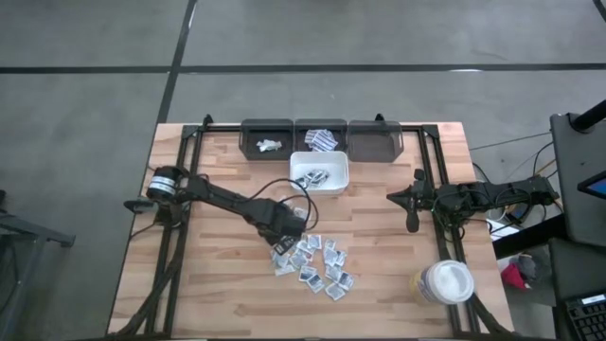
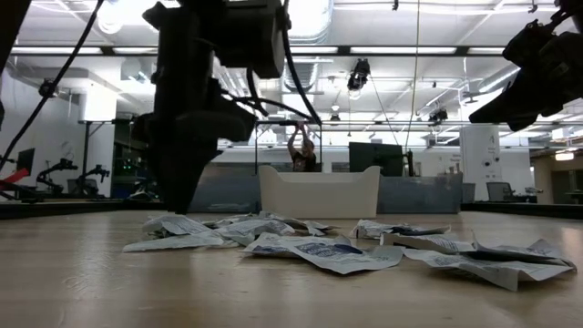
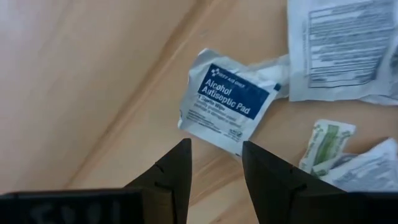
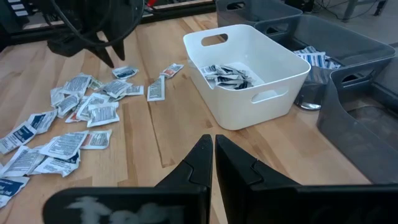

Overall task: Pick & Place First Aid Supplies
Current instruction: Put the blue alcohol pad into the white bin

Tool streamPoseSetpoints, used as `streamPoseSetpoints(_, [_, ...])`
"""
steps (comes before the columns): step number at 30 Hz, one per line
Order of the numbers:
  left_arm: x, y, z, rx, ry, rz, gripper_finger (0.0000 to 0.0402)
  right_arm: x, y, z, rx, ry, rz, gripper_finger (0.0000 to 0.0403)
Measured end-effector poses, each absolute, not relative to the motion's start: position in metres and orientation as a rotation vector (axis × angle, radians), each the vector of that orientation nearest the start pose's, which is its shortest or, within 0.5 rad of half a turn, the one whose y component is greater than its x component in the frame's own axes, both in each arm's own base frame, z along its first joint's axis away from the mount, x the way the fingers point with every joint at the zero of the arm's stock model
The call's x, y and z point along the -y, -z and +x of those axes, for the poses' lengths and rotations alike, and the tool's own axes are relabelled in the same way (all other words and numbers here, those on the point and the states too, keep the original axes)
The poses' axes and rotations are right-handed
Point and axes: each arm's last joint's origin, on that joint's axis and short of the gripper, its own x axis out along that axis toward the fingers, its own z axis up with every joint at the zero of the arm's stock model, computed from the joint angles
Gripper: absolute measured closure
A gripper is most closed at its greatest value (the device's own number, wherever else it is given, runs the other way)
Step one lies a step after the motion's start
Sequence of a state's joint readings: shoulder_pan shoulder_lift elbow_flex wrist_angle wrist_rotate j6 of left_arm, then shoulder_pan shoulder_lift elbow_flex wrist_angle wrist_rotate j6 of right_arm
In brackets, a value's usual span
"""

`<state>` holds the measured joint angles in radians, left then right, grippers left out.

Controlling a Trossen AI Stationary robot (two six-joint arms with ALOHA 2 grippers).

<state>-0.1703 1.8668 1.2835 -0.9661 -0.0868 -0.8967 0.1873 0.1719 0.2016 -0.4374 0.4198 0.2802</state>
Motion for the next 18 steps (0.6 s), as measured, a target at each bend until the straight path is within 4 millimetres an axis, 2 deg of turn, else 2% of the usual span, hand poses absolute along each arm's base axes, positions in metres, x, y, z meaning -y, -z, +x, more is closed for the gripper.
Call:
streamPoseSetpoints(11, [0.043, -0.159, 0.328, -1.419, -0.635, -0.539, 0.0266, -0.005, -0.179, 0.090, -0.354, 0.282, 0.153, 0.0385])
streamPoseSetpoints(18, [0.036, -0.149, 0.328, -1.383, -0.589, -0.594, 0.0274, -0.005, -0.179, 0.090, -0.353, 0.282, 0.154, 0.0385])
